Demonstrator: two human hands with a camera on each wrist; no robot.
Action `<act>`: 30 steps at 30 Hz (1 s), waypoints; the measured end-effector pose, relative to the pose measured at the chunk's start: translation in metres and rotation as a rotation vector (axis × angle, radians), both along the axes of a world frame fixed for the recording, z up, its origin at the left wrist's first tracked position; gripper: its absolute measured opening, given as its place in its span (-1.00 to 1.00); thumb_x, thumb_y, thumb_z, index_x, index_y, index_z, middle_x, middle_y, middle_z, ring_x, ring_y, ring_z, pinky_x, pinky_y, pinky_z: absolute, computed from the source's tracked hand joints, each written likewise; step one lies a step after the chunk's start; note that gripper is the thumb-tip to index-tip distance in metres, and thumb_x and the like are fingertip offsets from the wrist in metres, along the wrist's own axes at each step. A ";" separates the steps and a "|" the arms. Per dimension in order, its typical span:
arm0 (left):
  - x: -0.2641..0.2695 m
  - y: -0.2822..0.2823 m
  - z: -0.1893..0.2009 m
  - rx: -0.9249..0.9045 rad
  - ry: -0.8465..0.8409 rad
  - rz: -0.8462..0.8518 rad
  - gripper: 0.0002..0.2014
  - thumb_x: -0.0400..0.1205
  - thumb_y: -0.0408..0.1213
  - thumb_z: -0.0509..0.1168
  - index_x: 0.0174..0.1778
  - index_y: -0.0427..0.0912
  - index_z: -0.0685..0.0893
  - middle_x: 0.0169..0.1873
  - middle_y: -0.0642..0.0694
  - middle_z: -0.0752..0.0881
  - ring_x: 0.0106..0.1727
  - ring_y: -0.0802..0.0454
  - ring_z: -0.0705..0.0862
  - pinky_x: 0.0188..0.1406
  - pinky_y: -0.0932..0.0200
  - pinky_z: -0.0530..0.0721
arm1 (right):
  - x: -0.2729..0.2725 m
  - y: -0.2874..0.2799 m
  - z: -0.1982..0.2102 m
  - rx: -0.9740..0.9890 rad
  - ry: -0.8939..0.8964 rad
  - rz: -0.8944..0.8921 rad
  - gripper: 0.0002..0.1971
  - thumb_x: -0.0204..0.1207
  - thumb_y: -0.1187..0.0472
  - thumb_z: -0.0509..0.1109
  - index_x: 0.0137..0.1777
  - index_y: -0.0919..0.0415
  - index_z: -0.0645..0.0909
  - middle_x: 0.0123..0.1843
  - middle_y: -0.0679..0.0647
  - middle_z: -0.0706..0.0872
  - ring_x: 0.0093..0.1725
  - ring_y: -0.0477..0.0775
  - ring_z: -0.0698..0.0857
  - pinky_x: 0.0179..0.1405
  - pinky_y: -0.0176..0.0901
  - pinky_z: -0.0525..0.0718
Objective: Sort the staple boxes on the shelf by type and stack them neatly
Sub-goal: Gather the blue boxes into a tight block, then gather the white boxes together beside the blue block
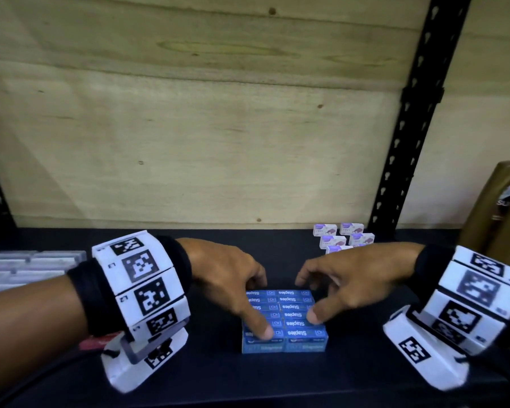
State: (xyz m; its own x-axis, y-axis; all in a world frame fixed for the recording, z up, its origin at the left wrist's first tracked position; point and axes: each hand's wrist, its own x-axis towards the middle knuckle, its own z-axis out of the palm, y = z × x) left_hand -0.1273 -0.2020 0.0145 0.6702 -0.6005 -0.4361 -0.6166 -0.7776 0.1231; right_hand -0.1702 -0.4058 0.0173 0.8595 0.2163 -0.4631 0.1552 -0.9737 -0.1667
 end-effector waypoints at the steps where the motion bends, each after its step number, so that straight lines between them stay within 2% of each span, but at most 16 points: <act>1: -0.001 0.001 -0.001 0.012 0.005 -0.009 -0.22 0.27 0.41 0.50 0.39 0.20 0.54 0.24 0.24 0.63 0.23 0.16 0.63 0.33 0.09 0.59 | -0.003 0.001 0.002 -0.028 0.000 0.007 -0.28 0.38 -0.31 0.53 0.50 -0.20 0.36 0.04 -0.33 0.60 0.08 -0.24 0.63 0.15 -0.30 0.55; 3: -0.002 0.002 -0.005 0.021 0.001 -0.025 -0.17 0.17 0.42 0.54 0.35 0.21 0.54 0.20 0.24 0.65 0.21 0.17 0.64 0.30 0.07 0.63 | -0.007 0.002 0.002 -0.109 -0.007 0.034 -0.11 0.27 -0.33 0.60 0.57 -0.25 0.26 0.15 -0.33 0.51 0.26 -0.16 0.59 0.27 -0.21 0.55; 5: -0.002 0.001 -0.009 0.025 -0.027 -0.043 -0.18 0.15 0.41 0.55 0.31 0.18 0.56 0.16 0.22 0.66 0.16 0.16 0.66 0.25 0.06 0.66 | -0.008 0.005 -0.002 -0.160 -0.007 0.045 -0.06 0.22 -0.33 0.63 0.57 -0.26 0.24 0.24 -0.30 0.45 0.30 -0.12 0.55 0.33 -0.11 0.56; 8: -0.003 -0.002 -0.010 0.029 -0.072 -0.061 -0.24 0.21 0.34 0.57 0.29 0.13 0.58 0.11 0.18 0.66 0.10 0.13 0.67 0.19 0.04 0.70 | -0.008 0.008 -0.005 -0.173 -0.019 0.035 -0.12 0.22 -0.30 0.64 0.51 -0.24 0.32 0.25 -0.28 0.47 0.25 -0.11 0.58 0.30 -0.04 0.61; 12: -0.003 -0.003 -0.010 0.038 -0.097 -0.067 -0.28 0.23 0.31 0.57 0.26 0.12 0.60 0.07 0.16 0.67 0.06 0.12 0.67 0.14 0.03 0.71 | -0.006 0.012 -0.007 -0.139 -0.024 0.030 -0.21 0.21 -0.25 0.67 0.41 -0.19 0.40 0.23 -0.26 0.51 0.21 -0.12 0.62 0.26 -0.06 0.66; 24: 0.005 0.022 -0.010 0.049 -0.096 -0.010 -0.31 0.24 0.28 0.59 0.25 0.14 0.59 0.04 0.19 0.68 -0.01 0.19 0.68 0.11 0.09 0.72 | 0.009 0.035 -0.010 -0.112 -0.066 0.106 -0.25 0.25 -0.23 0.65 0.40 -0.11 0.43 0.23 -0.20 0.58 0.17 -0.07 0.65 0.21 -0.05 0.69; 27: 0.007 0.023 -0.010 0.062 -0.085 -0.009 -0.27 0.24 0.33 0.56 0.28 0.12 0.58 0.09 0.18 0.67 0.05 0.18 0.67 0.14 0.10 0.70 | 0.012 0.036 -0.012 -0.104 -0.052 0.098 -0.23 0.24 -0.23 0.66 0.41 -0.14 0.41 0.23 -0.22 0.60 0.18 -0.08 0.65 0.24 -0.05 0.67; 30: 0.010 0.019 -0.009 0.061 -0.101 -0.024 -0.05 0.20 0.53 0.42 0.44 0.08 0.50 0.31 0.17 0.56 0.29 0.12 0.60 0.33 0.04 0.61 | 0.011 0.026 -0.010 -0.095 -0.050 0.073 -0.13 0.20 -0.24 0.68 0.49 -0.21 0.35 0.30 -0.23 0.59 0.29 -0.09 0.62 0.32 -0.04 0.63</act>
